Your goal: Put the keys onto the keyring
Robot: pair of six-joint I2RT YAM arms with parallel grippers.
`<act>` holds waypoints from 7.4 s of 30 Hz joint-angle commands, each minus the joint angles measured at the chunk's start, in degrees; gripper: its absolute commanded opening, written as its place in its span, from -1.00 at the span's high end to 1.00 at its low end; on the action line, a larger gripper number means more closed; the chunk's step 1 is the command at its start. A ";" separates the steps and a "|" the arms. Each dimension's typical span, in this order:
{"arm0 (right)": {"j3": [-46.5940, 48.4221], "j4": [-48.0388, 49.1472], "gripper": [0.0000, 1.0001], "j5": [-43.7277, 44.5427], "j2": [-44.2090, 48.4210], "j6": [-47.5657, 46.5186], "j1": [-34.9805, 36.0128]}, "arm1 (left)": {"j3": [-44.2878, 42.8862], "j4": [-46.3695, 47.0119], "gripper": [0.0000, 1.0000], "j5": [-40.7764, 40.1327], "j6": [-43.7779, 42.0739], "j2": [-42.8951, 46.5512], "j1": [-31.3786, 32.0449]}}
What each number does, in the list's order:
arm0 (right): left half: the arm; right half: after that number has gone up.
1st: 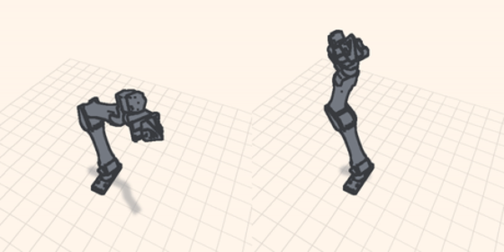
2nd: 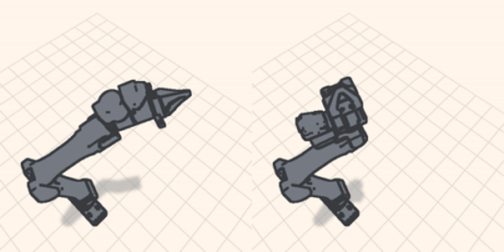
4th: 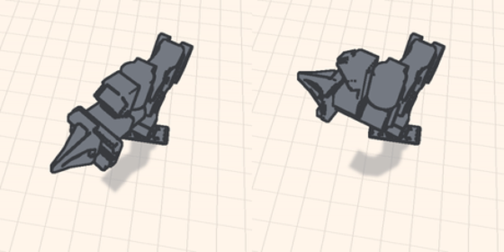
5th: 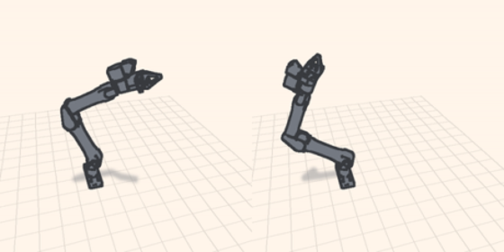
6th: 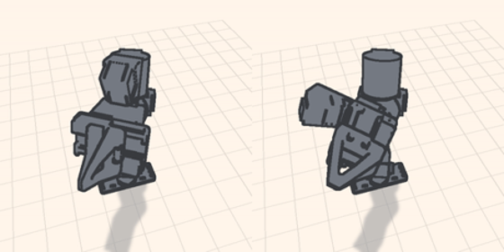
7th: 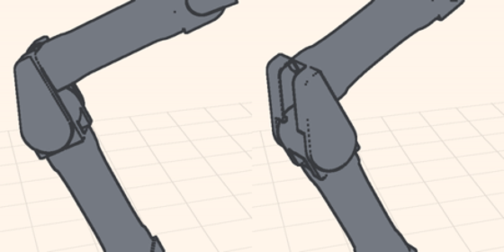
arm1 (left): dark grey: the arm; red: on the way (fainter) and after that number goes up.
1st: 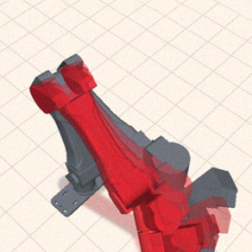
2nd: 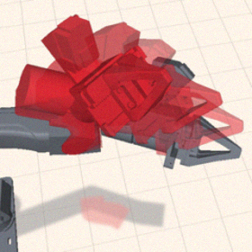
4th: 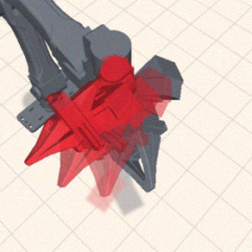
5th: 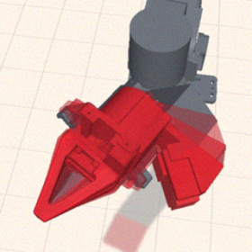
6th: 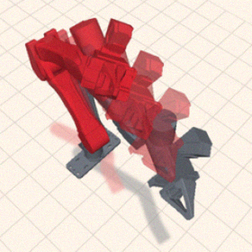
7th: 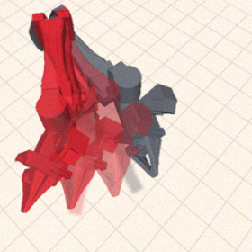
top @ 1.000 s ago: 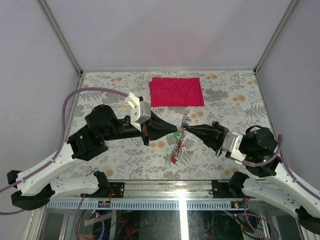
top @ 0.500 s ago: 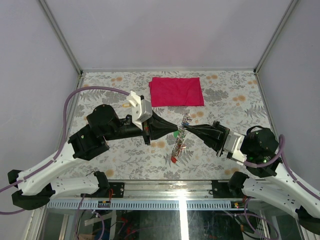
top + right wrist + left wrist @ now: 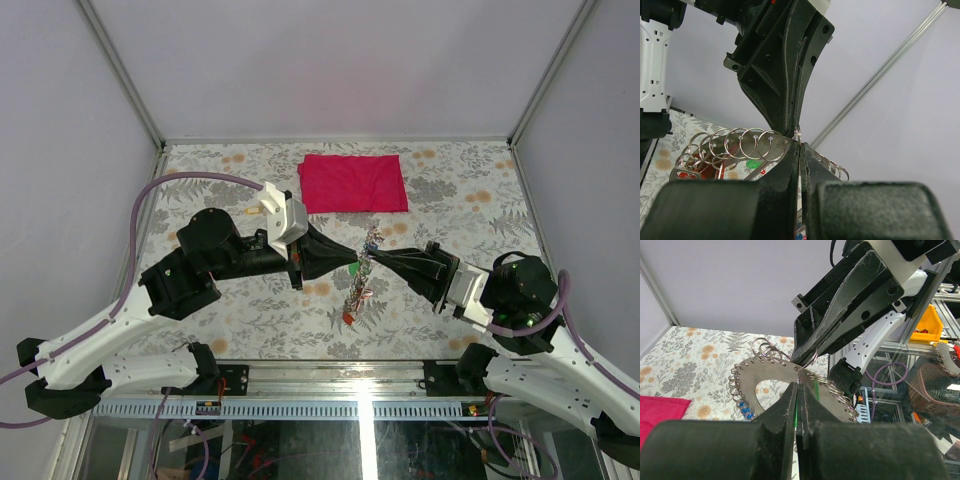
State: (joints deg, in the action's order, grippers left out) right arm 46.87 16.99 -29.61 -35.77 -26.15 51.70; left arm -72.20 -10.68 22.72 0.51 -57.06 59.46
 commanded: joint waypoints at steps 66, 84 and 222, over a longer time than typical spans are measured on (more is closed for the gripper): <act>7.02 -7.89 1.00 18.82 -7.00 3.48 0.00 | -5.26 -2.52 1.00 -13.46 2.94 -7.76 -0.11; 2.74 1.17 1.00 23.85 -6.77 13.14 0.02 | -11.61 -8.75 1.00 -10.61 2.39 -13.35 -0.08; -1.43 11.90 0.73 6.57 4.02 17.93 0.01 | -22.44 -19.64 1.00 4.01 -18.14 -12.50 -0.06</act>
State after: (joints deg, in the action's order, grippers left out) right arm 41.63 30.09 -27.59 -34.13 -6.11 51.75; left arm -93.08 -28.21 32.12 -17.67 -68.75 59.29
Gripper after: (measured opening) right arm 0.101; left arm 0.011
